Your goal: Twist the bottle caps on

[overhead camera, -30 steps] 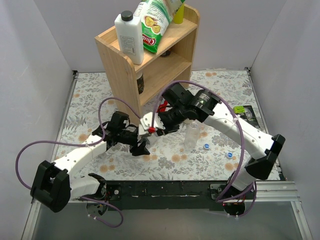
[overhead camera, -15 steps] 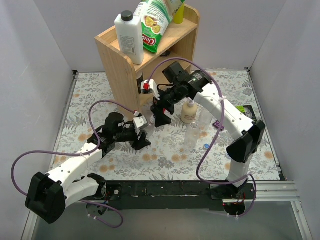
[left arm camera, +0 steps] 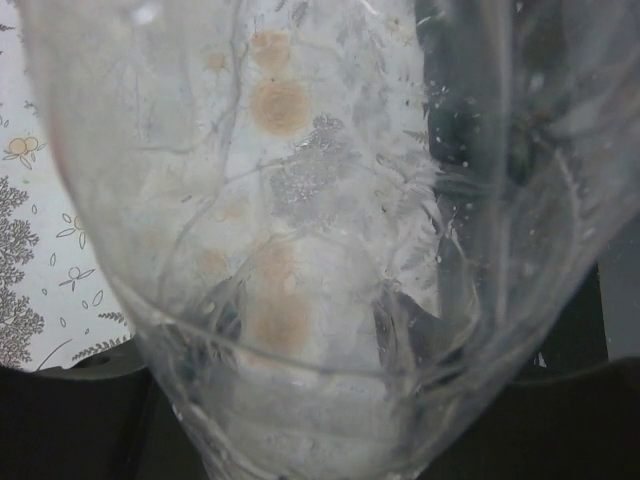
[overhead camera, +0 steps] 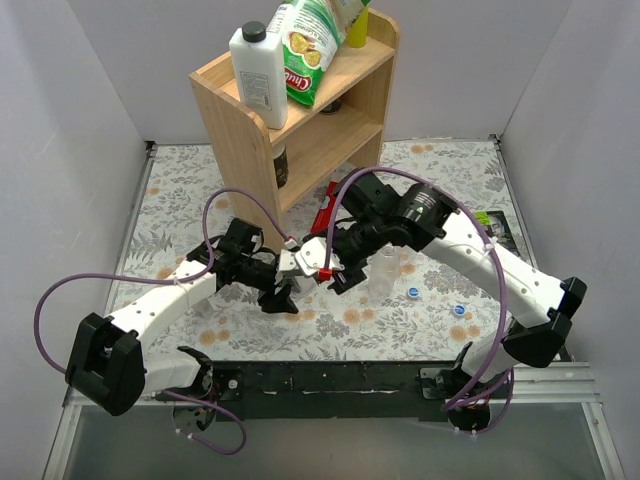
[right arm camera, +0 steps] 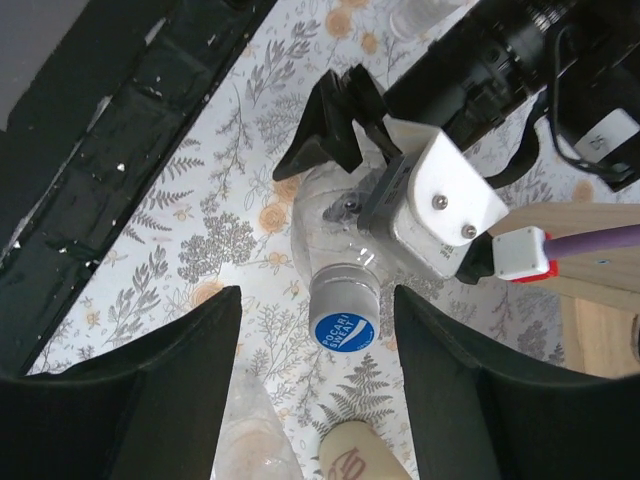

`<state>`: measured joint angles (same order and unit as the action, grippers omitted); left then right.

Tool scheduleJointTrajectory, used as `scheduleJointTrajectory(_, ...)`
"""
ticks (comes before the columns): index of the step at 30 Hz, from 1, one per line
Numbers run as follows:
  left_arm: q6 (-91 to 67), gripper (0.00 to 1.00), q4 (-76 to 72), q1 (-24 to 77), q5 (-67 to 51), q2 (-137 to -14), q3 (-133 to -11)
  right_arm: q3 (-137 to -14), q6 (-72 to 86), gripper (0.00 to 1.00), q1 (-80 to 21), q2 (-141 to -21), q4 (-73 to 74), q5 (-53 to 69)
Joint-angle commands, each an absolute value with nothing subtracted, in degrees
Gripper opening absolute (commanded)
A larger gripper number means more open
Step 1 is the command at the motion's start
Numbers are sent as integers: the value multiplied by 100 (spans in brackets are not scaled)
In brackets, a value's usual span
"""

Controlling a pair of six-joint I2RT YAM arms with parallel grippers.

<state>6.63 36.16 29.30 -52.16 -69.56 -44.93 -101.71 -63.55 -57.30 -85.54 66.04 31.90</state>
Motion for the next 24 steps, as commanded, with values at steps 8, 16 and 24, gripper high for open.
scheduleJointTrajectory(8, 923, 0, 3762, 2892, -5642, -6750, -4702, -9844, -6952, 48, -5818, -8560, 6381, 2646)
scheduleJointTrajectory(16, -287, 0, 1950, 2918, -5099, -6277, -4255, -10124, -4997, 4, -5661, -8920, 5968, 2750)
scheduleJointTrajectory(24, -3409, 0, -915, 3120, -3041, -5396, -3418, -10853, -1072, 9, -5001, -10151, 5783, 3928)
